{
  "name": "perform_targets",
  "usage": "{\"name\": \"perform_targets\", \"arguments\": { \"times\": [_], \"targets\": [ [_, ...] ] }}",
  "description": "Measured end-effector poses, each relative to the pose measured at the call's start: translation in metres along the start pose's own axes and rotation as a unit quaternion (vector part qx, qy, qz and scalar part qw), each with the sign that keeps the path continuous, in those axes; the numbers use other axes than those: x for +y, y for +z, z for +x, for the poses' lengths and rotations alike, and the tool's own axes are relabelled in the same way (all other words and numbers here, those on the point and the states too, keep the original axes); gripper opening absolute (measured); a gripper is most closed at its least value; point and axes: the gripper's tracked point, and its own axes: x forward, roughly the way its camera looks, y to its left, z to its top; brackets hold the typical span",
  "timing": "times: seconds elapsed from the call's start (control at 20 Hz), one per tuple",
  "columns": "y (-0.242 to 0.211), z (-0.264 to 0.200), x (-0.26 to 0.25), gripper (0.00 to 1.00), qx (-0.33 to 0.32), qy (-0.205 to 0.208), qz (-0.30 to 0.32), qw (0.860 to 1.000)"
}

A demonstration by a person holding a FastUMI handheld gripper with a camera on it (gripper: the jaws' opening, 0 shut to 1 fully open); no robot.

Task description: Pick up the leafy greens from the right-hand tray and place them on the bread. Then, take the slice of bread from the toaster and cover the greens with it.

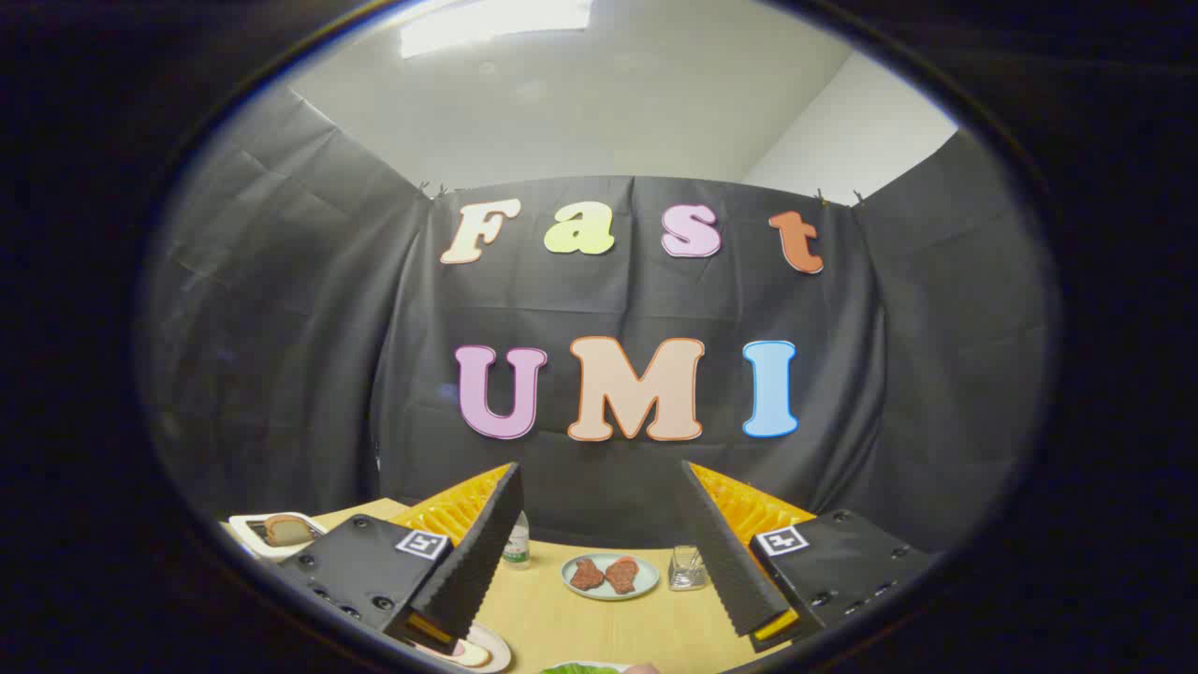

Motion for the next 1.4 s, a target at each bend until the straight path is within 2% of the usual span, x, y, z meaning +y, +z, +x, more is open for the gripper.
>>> {"name": "perform_targets", "arguments": {
  "times": [1.15, 1.4],
  "targets": [
    [-0.018, 0.006, -0.031, 1.00, 0.014, 0.003, 0.010, 1.000],
    [-0.042, 0.007, -0.031, 1.00, 0.045, 0.041, -0.004, 0.998]
  ]
}}
